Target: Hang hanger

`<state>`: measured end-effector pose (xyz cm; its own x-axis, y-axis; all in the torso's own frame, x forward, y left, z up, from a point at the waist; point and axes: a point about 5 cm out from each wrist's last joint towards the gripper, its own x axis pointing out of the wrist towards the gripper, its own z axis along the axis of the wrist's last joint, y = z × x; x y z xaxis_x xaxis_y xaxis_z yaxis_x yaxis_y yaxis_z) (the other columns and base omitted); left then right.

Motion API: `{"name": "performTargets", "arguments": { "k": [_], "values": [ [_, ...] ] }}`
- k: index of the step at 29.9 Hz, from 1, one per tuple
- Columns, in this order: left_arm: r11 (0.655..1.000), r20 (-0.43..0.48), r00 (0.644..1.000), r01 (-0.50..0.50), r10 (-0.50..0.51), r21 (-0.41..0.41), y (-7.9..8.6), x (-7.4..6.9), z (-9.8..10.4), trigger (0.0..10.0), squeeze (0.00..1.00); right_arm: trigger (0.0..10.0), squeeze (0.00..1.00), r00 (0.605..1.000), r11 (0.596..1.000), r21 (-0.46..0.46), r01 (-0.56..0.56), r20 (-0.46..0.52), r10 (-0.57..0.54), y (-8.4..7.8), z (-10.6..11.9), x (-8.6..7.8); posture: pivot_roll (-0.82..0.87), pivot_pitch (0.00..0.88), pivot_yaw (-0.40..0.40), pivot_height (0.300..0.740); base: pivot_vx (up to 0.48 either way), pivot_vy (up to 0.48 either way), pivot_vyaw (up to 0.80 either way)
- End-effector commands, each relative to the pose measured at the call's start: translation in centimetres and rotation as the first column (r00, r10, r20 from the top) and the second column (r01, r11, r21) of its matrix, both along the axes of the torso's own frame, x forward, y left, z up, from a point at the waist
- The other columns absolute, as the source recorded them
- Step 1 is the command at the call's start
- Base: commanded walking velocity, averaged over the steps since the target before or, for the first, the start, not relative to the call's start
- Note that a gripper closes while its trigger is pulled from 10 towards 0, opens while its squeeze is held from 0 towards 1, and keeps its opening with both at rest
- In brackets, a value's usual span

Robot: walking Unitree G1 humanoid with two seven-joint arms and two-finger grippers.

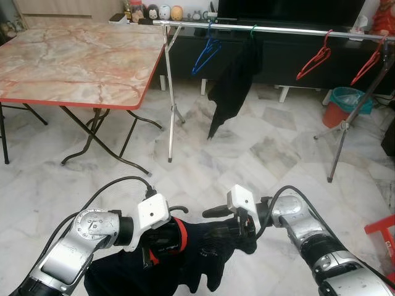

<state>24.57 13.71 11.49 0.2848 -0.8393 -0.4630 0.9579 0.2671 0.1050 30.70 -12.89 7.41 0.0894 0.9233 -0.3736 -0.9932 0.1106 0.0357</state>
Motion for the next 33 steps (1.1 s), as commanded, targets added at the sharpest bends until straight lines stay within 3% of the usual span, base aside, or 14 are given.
{"name": "performTargets", "arguments": {
  "k": [1, 2, 4, 9, 11, 12, 13, 14, 20, 23, 29, 31, 33],
  "values": [
    [1.000, 0.028, 1.000, -0.003, 0.003, 0.011, -0.1, 0.2, 0.0, 0.0, 0.00, 10.0, 1.00, 0.999, 1.000, 0.022, 0.010, 0.052, -0.011, 0.1, 1.2, 0.7, 0.08, 0.049, -0.035, 0.740, 0.000, 0.000, 0.00],
    [1.000, 0.031, 0.999, -0.009, 0.009, 0.012, -0.1, 0.3, -0.1, 0.0, 0.00, 10.0, 0.81, 0.999, 1.000, 0.024, 0.013, 0.049, -0.014, 0.1, 1.2, 0.7, 0.08, 0.050, -0.034, 0.740, 0.000, 0.000, 0.00],
    [0.999, 0.044, 0.998, -0.043, 0.042, 0.005, 0.0, 0.6, -0.3, 0.0, 0.00, 10.0, 0.00, 0.998, 0.999, 0.029, 0.021, 0.054, -0.023, 0.0, 1.1, 0.7, 0.08, 0.051, -0.033, 0.740, 0.000, 0.000, 0.00],
    [0.993, 0.089, 0.989, -0.119, 0.117, 0.010, 0.1, 1.5, -0.4, 0.0, 0.00, 10.0, 0.00, 0.997, 0.999, 0.028, 0.034, 0.072, -0.036, -0.3, 1.1, 0.6, 0.08, 0.051, -0.032, 0.740, 0.000, 0.000, 0.00],
    [0.980, 0.130, 0.972, -0.199, 0.197, 0.000, 0.3, 2.4, -0.4, 3.4, 0.00, 10.0, 0.00, 0.994, 0.998, 0.033, 0.054, 0.092, -0.057, -0.5, 1.2, 0.6, 0.07, 0.048, -0.030, 0.740, 0.000, 0.000, 0.00],
    [0.974, 0.145, 0.963, -0.227, 0.225, -0.006, 0.4, 2.7, -0.3, 3.4, 0.00, 10.0, 0.00, 0.992, 0.997, 0.035, 0.064, 0.103, -0.067, -0.5, 1.3, 0.7, 0.07, 0.048, -0.030, 0.740, 0.000, 0.000, 0.00],
    [0.967, 0.152, 0.955, -0.256, 0.255, -0.019, 0.5, 3.0, -0.2, 9.5, 0.00, 10.0, 0.00, 0.988, 0.995, 0.039, 0.093, 0.121, -0.097, -0.6, 1.4, 0.8, 0.07, 0.048, -0.030, 0.740, 0.000, 0.000, 0.00],
    [0.955, 0.172, 0.939, -0.295, 0.297, -0.040, 0.4, 3.6, 0.0, 10.0, 0.00, 10.0, 0.00, 0.973, 0.985, 0.040, 0.167, 0.152, -0.171, -0.9, 1.4, 1.2, 0.07, 0.048, -0.030, 0.740, 0.000, 0.000, 0.00],
    [0.932, 0.182, 0.914, -0.348, 0.361, -0.101, -0.2, 4.3, 0.4, 10.0, 0.00, 10.0, 0.00, 0.910, 0.942, 0.067, 0.329, 0.246, -0.335, -1.5, 1.1, 1.4, 0.06, 0.045, -0.028, 0.740, 0.000, 0.000, 0.00],
    [0.909, 0.190, 0.890, -0.399, 0.415, -0.118, -0.3, 4.9, 0.5, 10.0, 0.00, 10.0, 0.00, 0.847, 0.897, 0.110, 0.428, 0.298, -0.440, -1.9, 1.3, 1.7, 0.06, 0.039, -0.027, 0.740, 0.000, 0.000, 0.00],
    [0.843, 0.142, 0.838, -0.495, 0.527, -0.210, -1.0, 6.6, 1.8, 10.0, 0.00, 10.0, 0.00, 0.688, 0.758, 0.190, 0.624, 0.327, -0.648, -2.5, 0.6, 1.7, 0.05, 0.024, -0.016, 0.740, 0.000, 0.000, 0.00],
    [0.822, 0.127, 0.821, -0.520, 0.556, -0.234, -1.3, 7.1, 2.3, 10.0, 0.00, 10.0, 0.00, 0.662, 0.727, 0.199, 0.658, 0.307, -0.684, -2.5, 0.0, 1.4, 0.05, 0.020, -0.014, 0.740, 0.000, 0.000, 0.00],
    [0.816, 0.124, 0.816, -0.527, 0.564, -0.238, -1.3, 7.3, 2.4, 10.0, 0.00, 10.0, 0.00, 0.661, 0.724, 0.197, 0.661, 0.304, -0.686, -2.4, -0.2, 1.3, 0.05, 0.017, -0.011, 0.740, 0.000, 0.000, 0.00]
  ]
}}
